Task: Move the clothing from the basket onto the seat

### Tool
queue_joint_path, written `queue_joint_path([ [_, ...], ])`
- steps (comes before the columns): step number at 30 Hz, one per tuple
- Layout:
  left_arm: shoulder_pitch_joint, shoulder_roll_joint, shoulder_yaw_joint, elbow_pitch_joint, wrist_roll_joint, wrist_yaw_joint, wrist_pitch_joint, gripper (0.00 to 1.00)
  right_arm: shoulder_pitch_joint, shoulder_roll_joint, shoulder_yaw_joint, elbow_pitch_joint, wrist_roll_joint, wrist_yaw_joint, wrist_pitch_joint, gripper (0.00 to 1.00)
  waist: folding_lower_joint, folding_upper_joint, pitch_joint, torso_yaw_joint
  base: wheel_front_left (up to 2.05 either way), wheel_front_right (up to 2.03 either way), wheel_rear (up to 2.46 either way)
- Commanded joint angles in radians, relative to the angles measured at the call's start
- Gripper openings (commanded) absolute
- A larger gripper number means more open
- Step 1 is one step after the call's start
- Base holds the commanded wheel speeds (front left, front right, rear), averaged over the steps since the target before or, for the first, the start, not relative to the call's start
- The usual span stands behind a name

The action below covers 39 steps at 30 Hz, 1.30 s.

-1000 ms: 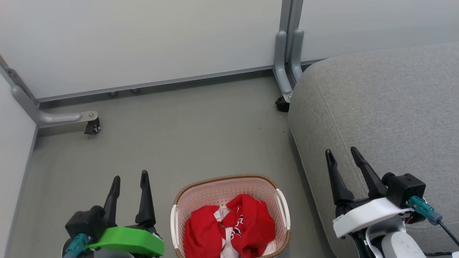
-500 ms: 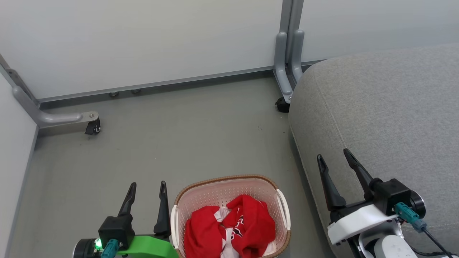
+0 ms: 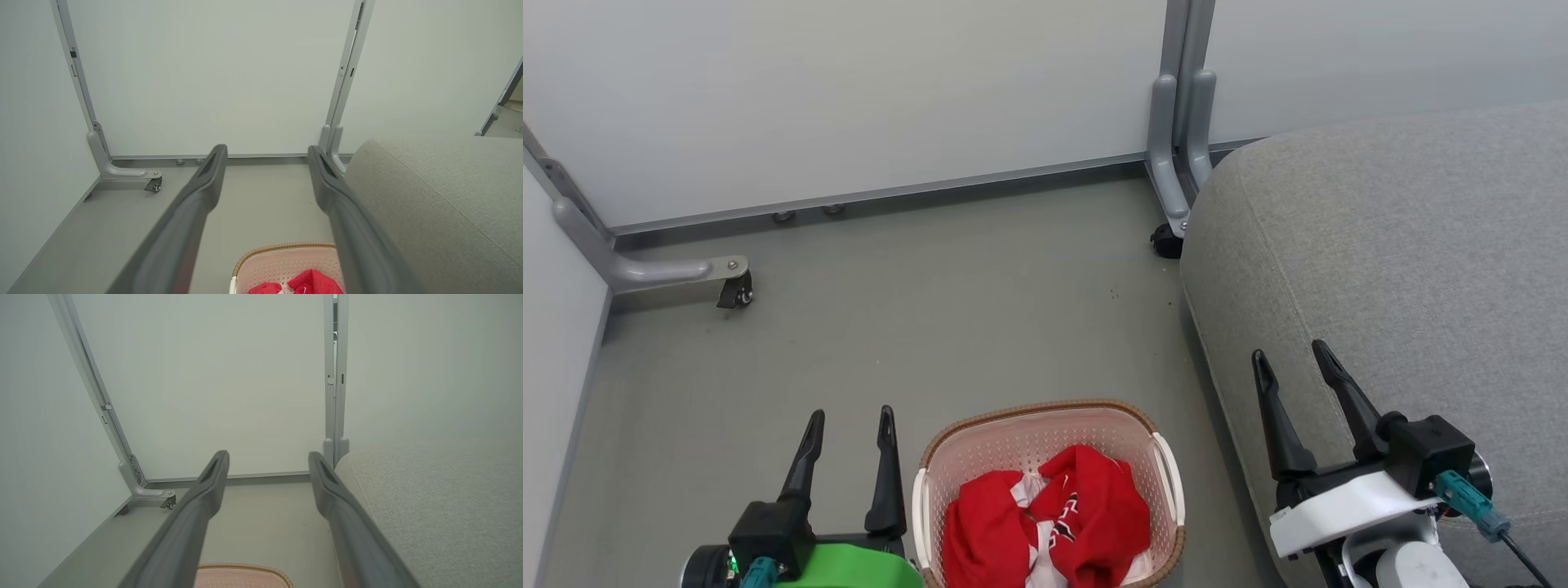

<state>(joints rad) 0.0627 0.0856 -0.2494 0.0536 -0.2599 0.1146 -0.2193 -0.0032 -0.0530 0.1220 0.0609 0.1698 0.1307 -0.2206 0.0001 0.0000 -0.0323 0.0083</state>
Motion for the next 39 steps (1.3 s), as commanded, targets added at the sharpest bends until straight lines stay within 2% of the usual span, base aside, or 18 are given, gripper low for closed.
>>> queue_joint_path([
  [1, 0.010, -0.007, 0.021, -0.001, 0.010, -0.018, -0.010, 1.00, 0.015, -0.002, -0.003, -0.003, 0.007, 0.000, -0.008, 1.00, -0.0001, 0.0000, -0.001, 0.000, 0.00, 0.00, 0.00],
  [6, 0.030, -0.030, 0.077, 0.006, 0.035, -0.078, -0.019, 1.00, 0.023, 0.002, -0.002, 0.019, 0.042, 0.000, -0.018, 1.00, -0.0001, 0.0000, -0.005, 0.000, 0.00, 0.00, 0.00],
  [12, 0.038, -0.035, 0.090, 0.012, 0.056, -0.105, -0.029, 1.00, 0.028, 0.002, 0.006, 0.048, 0.054, 0.000, -0.029, 1.00, -0.0001, 0.0000, -0.009, 0.002, 0.00, 0.00, 0.00],
  [22, 0.051, -0.035, 0.064, 0.058, 0.111, -0.108, -0.049, 1.00, 0.036, 0.002, 0.017, 0.063, 0.014, 0.000, -0.047, 1.00, -0.0001, 0.0000, -0.015, 0.004, 0.00, 0.00, 0.00],
  [39, 0.052, -0.035, 0.073, 0.064, 0.098, -0.106, -0.046, 1.00, 0.030, 0.002, 0.017, 0.067, 0.029, 0.000, -0.045, 1.00, -0.0001, 0.0000, 0.001, -0.003, 0.00, 0.00, 0.00],
])
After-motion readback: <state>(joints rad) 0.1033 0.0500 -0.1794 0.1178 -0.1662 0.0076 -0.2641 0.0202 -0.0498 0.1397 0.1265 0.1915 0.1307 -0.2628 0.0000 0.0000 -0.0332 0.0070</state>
